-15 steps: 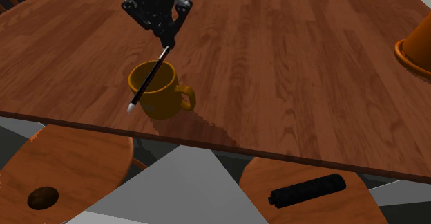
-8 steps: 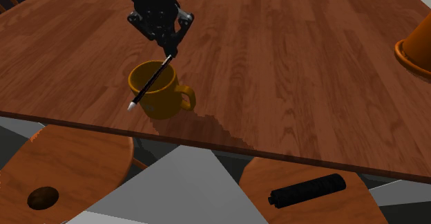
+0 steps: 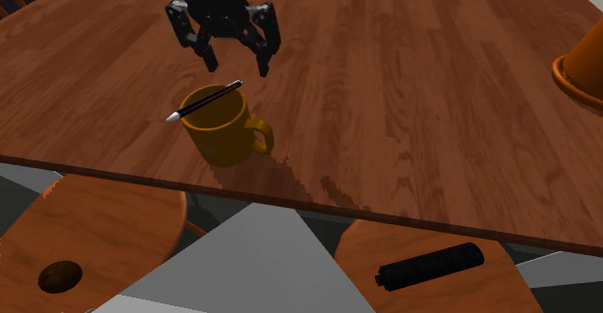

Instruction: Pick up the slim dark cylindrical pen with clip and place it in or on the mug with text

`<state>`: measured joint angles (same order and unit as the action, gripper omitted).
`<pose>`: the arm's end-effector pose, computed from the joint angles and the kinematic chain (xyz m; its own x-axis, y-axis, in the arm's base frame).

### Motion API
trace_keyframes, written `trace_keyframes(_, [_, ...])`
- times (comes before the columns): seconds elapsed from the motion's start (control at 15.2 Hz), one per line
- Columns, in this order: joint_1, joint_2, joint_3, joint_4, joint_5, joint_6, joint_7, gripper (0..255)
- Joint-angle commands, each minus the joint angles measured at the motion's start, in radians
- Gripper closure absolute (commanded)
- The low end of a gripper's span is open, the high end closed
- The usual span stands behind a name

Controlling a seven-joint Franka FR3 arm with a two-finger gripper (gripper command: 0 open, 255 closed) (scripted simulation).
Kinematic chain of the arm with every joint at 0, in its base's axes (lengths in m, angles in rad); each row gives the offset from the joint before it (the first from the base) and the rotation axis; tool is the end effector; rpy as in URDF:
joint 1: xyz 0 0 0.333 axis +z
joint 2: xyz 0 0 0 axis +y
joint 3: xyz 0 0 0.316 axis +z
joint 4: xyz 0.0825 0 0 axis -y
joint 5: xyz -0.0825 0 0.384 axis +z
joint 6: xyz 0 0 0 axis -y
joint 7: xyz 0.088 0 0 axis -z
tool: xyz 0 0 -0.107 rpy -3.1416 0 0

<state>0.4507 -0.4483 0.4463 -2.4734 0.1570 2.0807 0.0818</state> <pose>0.2517 0.3340 0.4382 0.7625 0.6463 0.0294 0.6448 -0.7628 0.0473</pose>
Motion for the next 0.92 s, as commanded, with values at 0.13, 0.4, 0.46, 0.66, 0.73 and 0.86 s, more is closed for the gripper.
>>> trace_keyframes(0.13, [0.001,-0.013,-0.006,0.024,0.000,-0.037,-0.002,0])
trace_keyframes(0.4, [0.002,-0.041,-0.022,0.097,-0.002,-0.137,-0.005,0])
trace_keyframes(0.46, [0.002,-0.042,-0.022,0.097,-0.002,-0.137,-0.005,0])
trace_keyframes(0.66, [0.002,-0.041,-0.022,0.097,-0.002,-0.137,-0.005,0])
trace_keyframes(0.73, [0.002,-0.041,-0.022,0.097,-0.002,-0.137,-0.005,0])
trace_keyframes(0.86, [0.002,-0.041,-0.022,0.097,-0.002,-0.137,-0.005,0])
